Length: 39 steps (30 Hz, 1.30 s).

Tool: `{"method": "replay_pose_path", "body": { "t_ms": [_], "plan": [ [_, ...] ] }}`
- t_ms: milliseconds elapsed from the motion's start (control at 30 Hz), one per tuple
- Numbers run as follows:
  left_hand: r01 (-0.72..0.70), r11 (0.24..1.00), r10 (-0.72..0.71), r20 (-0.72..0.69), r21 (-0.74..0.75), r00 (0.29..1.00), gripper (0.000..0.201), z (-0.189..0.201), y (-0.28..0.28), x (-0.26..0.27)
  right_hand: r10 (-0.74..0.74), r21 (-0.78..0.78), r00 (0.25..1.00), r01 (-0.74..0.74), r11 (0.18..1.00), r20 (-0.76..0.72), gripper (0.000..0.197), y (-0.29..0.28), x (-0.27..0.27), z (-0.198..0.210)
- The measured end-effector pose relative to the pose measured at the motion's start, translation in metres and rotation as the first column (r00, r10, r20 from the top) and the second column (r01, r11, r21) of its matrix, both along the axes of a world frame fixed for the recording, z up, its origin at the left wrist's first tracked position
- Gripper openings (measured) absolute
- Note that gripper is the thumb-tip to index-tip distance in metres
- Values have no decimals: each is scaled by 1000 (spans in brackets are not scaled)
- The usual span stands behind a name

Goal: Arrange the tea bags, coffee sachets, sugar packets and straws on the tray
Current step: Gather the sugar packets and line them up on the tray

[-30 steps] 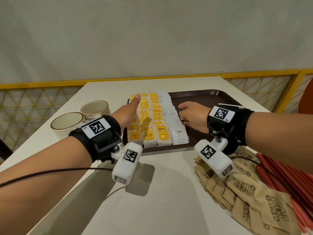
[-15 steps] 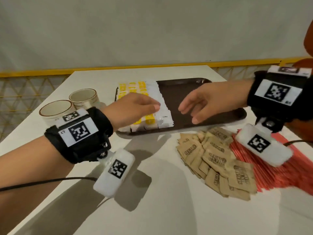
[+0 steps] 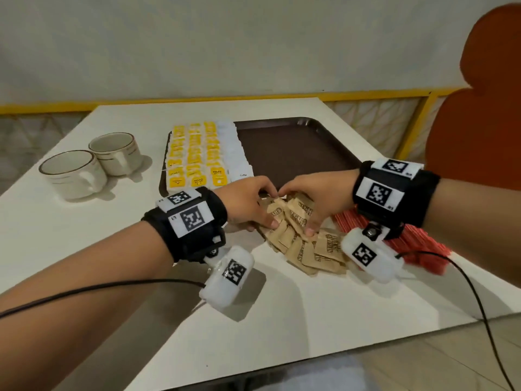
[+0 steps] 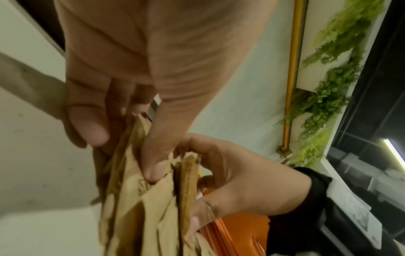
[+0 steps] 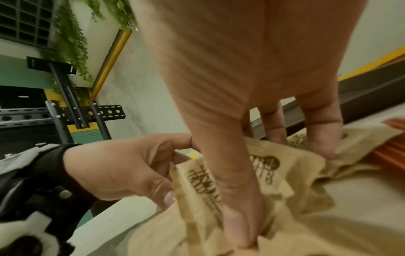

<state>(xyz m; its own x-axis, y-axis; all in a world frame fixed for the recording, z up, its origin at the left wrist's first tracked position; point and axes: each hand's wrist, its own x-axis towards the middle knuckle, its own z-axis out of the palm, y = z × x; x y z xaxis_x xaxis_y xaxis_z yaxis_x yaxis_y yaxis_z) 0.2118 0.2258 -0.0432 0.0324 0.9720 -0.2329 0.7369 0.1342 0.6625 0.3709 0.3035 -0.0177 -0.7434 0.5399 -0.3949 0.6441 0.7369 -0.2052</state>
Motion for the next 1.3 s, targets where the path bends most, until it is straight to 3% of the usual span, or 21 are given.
{"method": "replay_pose_path", "body": {
  "t_ms": [267,400,500,567,633,733,800,867,933,1067,1167,1233,1300],
  "plan": [
    [-96,995,98,200,-24,975,46,-2,4,-16,-44,6,998,44,999,-37,45,9,-14,-2],
    [-148,989,134,289,26,948,41,1,2,-28,-90,-39,988,85,996,-125,27,12,-12,2],
    [-231,968,183,351,97,918,31,9,-1,-41,-173,-133,947,141,981,-271,19,18,-6,9],
    [-293,946,214,412,137,886,22,16,-4,-49,-310,-296,859,197,934,-406,20,22,-4,15],
    [-373,912,235,530,168,815,14,23,-5,-56,-486,-492,685,210,845,-543,25,26,-9,18],
    [-492,846,238,678,208,695,7,30,-5,-61,-721,-756,350,56,653,-597,37,25,-30,17],
    [-551,810,209,780,199,590,5,32,-4,-58,-783,-814,245,-47,579,-571,40,20,-47,10],
    [-589,787,184,842,182,507,5,29,-3,-53,-807,-842,239,-149,519,-540,43,13,-62,3],
    [-607,776,186,856,173,482,6,24,-4,-49,-838,-863,232,-250,438,-493,43,5,-72,-4],
    [-614,769,225,823,178,521,6,12,-3,-48,-905,-877,173,-371,306,-389,43,-4,-73,-13],
    [-590,777,232,772,219,592,5,7,-4,-50,-931,-854,189,-484,189,-313,52,-9,-65,-16],
    [-557,798,212,757,231,618,4,6,-7,-50,-921,-866,229,-466,181,-316,44,-15,-64,-17],
    [-523,820,196,745,233,638,3,3,-9,-49,-901,-891,221,-355,282,-373,34,-19,-66,-23]
  ]
}}
